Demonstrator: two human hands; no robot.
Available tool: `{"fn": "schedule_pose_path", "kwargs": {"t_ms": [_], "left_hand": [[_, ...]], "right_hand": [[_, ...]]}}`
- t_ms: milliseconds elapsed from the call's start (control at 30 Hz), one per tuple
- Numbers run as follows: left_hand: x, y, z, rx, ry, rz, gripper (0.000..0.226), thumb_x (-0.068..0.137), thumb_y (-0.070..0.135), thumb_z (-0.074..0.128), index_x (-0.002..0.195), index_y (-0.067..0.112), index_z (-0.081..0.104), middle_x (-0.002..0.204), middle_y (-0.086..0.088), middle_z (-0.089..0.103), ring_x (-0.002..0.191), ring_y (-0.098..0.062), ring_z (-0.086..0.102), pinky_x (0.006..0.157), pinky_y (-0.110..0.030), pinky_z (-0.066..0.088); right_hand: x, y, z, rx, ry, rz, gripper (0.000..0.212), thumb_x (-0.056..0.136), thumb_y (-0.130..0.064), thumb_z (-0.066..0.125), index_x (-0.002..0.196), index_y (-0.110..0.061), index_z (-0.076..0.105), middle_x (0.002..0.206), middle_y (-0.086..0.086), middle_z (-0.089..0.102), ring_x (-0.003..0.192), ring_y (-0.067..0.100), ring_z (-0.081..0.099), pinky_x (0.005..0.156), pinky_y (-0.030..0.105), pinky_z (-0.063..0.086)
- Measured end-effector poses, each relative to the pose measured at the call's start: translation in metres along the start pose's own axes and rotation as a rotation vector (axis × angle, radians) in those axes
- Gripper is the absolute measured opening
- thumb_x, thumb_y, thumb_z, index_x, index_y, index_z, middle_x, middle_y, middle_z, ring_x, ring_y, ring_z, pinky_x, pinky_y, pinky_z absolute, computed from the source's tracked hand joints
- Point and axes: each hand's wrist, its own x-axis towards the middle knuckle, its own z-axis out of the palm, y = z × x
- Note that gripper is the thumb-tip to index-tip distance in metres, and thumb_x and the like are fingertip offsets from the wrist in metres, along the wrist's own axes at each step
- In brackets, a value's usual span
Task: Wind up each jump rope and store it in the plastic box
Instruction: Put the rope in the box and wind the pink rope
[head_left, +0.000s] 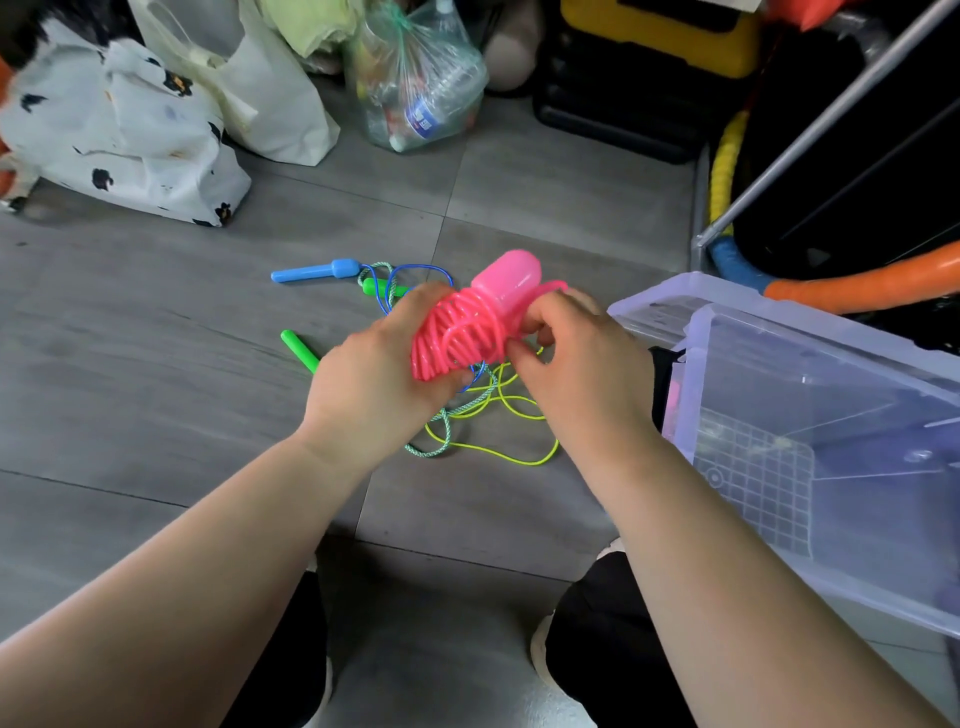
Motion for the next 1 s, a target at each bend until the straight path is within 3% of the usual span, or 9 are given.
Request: {"fn": "schedule_pose_path", "kwargs": {"t_ms": [100,333,467,600,733,800,867,933,1000], "left_hand": [[0.000,0.000,-0.001,0.047,0.002,0.020,0.062,0.075,0.030,0.068,0.130,0.031,0.040,0.108,-0.004,0.064,0.101,-0.033,0.058,0.077,-0.032,0.040],[0.004,0.000,-0.005,-0.201,0.004,0.007,0.065,0.056,0.039,0.061,0.119,0.033,0.048,0.091,0.009,0.059,0.093,-0.024,0.060,0.084,-0.035,0.049],[0.005,0.001,-0.003,-0.263,0.030,0.022,0.063,0.057,0.037,0.063,0.118,0.034,0.049,0.082,0.026,0.054,0.086,-0.011,0.059,0.076,-0.024,0.046],[0.005,0.001,-0.004,-0.347,0.066,0.033,0.059,0.058,0.034,0.065,0.114,0.033,0.050,0.080,0.031,0.053,0.073,0.012,0.054,0.066,0.000,0.036],[0.007,-0.001,-0.005,-0.386,0.045,0.033,0.053,0.062,0.027,0.075,0.107,0.036,0.047,0.081,0.027,0.054,0.068,0.023,0.050,0.062,0.005,0.035],[0.008,-0.004,-0.005,-0.393,0.013,0.012,0.051,0.068,0.016,0.077,0.107,0.033,0.047,0.080,0.026,0.053,0.065,0.025,0.050,0.060,0.005,0.035],[0.008,-0.008,-0.006,-0.381,-0.016,0.004,0.052,0.067,0.014,0.077,0.104,0.033,0.046,0.080,0.025,0.052,0.063,0.025,0.049,0.060,0.005,0.035],[0.008,-0.010,-0.005,-0.361,-0.047,0.005,0.053,0.065,0.018,0.079,0.106,0.032,0.048,0.080,0.026,0.051,0.063,0.026,0.049,0.058,0.006,0.034],[0.008,-0.010,-0.004,-0.339,-0.073,-0.011,0.052,0.067,0.016,0.077,0.111,0.026,0.051,0.079,0.025,0.050,0.064,0.022,0.051,0.058,0.004,0.033]], "right_hand": [[-0.001,0.002,0.003,-0.021,-0.005,-0.055,0.012,0.083,-0.023,0.055,0.084,-0.012,0.059,0.095,0.003,0.062,0.085,0.026,0.058,0.053,0.029,0.024],[0.001,0.000,0.011,0.112,0.251,-0.017,0.016,0.071,-0.019,0.049,0.058,-0.011,0.047,0.059,0.005,0.046,0.053,0.023,0.038,0.044,0.020,0.014],[0.003,0.001,0.004,0.182,0.183,0.107,0.024,0.071,-0.026,0.041,0.052,-0.016,0.032,0.047,0.000,0.031,0.050,0.019,0.029,0.042,0.018,0.015],[0.007,0.000,-0.001,0.533,0.156,0.318,0.036,0.073,-0.020,0.046,0.044,-0.019,0.025,0.035,-0.003,0.031,0.043,0.011,0.025,0.040,0.019,0.021],[0.012,-0.003,-0.002,0.803,0.125,0.484,0.021,0.061,-0.024,0.046,0.046,-0.015,0.034,0.037,-0.006,0.028,0.042,0.008,0.021,0.041,0.021,0.020],[0.008,-0.001,-0.002,0.633,0.075,0.352,0.033,0.072,-0.019,0.054,0.048,-0.019,0.032,0.039,-0.007,0.033,0.042,0.009,0.027,0.041,0.017,0.021],[0.004,0.001,-0.004,0.378,0.028,0.203,0.026,0.079,-0.018,0.056,0.059,-0.021,0.039,0.057,-0.008,0.046,0.054,0.009,0.037,0.050,0.023,0.027],[0.002,0.003,-0.008,0.219,0.027,0.097,0.008,0.080,-0.019,0.058,0.081,-0.019,0.049,0.085,-0.001,0.056,0.072,0.016,0.047,0.059,0.028,0.028],[0.003,0.004,-0.006,0.097,0.031,-0.002,0.031,0.079,-0.016,0.058,0.110,-0.017,0.054,0.102,0.005,0.058,0.084,0.025,0.055,0.065,0.031,0.034]]}}
